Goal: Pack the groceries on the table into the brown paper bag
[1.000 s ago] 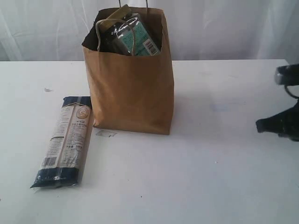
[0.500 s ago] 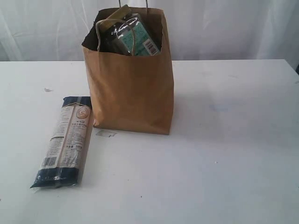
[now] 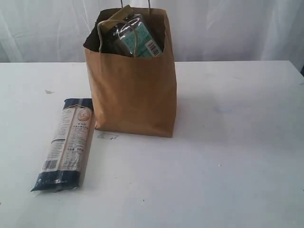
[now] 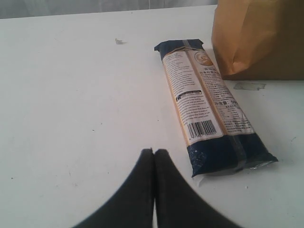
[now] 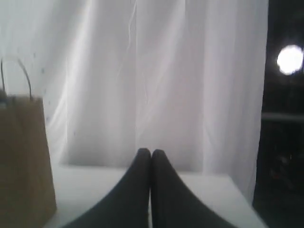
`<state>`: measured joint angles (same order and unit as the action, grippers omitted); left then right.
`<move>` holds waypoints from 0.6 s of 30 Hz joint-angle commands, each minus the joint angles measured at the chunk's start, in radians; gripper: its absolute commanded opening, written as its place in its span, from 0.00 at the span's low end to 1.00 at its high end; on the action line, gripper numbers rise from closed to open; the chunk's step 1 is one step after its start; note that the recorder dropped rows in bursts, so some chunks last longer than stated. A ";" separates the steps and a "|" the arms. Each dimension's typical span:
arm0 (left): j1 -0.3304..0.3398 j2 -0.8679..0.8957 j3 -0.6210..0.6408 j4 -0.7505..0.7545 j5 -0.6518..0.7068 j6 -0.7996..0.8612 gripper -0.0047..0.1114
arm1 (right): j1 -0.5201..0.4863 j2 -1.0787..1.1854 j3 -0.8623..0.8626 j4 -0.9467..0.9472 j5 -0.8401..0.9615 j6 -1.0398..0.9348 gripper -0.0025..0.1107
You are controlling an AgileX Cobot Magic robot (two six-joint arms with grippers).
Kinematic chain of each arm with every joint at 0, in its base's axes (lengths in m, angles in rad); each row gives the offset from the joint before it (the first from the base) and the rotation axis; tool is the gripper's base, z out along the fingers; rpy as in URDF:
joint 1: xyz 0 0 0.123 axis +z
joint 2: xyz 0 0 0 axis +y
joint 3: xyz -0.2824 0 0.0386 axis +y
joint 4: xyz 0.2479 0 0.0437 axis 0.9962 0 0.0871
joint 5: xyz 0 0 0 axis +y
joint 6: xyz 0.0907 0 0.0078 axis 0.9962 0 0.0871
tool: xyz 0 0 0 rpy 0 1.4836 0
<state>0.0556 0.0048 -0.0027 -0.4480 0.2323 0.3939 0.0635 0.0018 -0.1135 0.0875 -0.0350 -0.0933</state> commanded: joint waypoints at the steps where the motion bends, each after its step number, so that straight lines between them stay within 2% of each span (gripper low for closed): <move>1: 0.001 -0.005 0.003 -0.007 0.001 -0.005 0.04 | -0.005 -0.002 0.113 -0.129 0.021 0.128 0.02; 5: 0.001 -0.005 0.003 -0.007 0.001 -0.005 0.04 | -0.005 -0.002 0.113 -0.280 0.146 0.189 0.02; 12: 0.001 -0.005 0.003 -0.007 0.001 -0.005 0.04 | -0.005 -0.002 0.113 -0.284 0.297 0.196 0.02; 18: 0.001 -0.005 0.003 -0.007 0.001 -0.005 0.04 | -0.005 -0.002 0.113 -0.284 0.312 0.196 0.02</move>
<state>0.0556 0.0048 -0.0027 -0.4480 0.2323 0.3939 0.0635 0.0018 -0.0038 -0.1871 0.2760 0.0947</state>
